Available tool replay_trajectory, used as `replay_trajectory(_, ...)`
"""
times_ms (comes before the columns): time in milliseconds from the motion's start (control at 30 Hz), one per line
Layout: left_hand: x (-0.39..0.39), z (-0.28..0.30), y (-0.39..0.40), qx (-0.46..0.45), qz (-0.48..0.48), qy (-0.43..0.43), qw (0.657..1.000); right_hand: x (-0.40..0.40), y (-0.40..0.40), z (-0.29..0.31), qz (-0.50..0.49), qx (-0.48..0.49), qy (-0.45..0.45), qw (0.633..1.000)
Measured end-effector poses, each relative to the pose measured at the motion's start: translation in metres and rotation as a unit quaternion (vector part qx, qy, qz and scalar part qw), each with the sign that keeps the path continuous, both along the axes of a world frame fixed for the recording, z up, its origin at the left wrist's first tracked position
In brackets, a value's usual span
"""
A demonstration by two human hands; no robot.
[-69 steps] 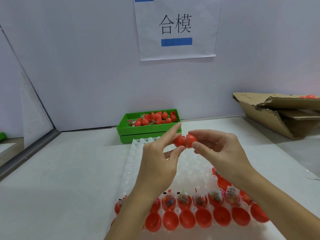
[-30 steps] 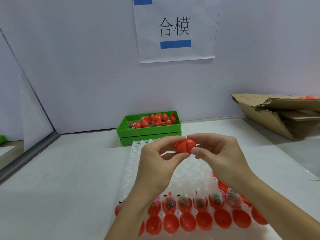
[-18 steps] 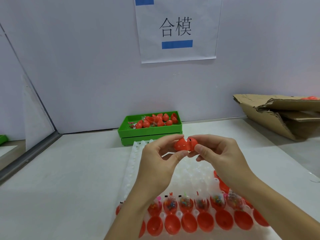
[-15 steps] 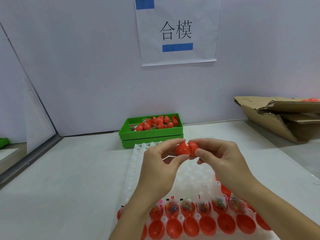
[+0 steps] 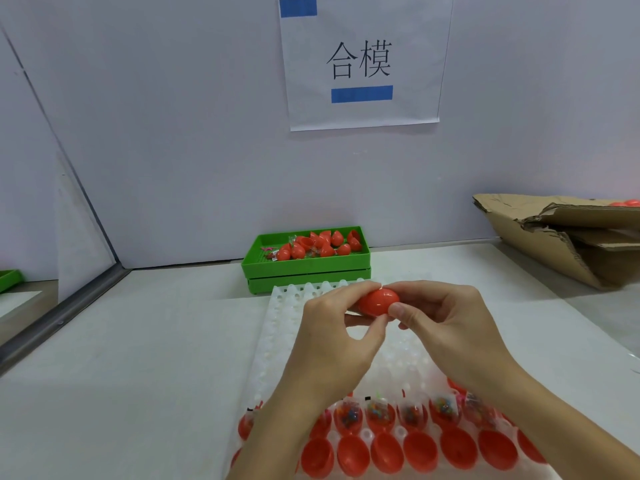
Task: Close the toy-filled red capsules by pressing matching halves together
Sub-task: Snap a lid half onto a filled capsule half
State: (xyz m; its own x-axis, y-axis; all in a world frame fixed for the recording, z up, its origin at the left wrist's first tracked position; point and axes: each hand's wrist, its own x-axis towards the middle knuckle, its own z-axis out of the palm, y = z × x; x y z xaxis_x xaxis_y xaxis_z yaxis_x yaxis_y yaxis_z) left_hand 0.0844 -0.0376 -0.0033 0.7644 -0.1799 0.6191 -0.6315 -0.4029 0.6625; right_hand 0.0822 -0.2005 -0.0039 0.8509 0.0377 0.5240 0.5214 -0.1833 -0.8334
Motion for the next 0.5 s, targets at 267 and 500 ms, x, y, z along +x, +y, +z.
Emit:
replay_trajectory(267, 0.0039, 0.0006, 0.0047, -0.027, -0.001, 0.046, 0.999, 0.0032, -0.004, -0.0023, 0.002, 0.001, 0.005, 1.0)
replay_trajectory(500, 0.0068, -0.0025, 0.0061, -0.045, 0.002, 0.057, 0.997, 0.0043, -0.0061, -0.0049, -0.008, -0.044, -0.01, 0.999)
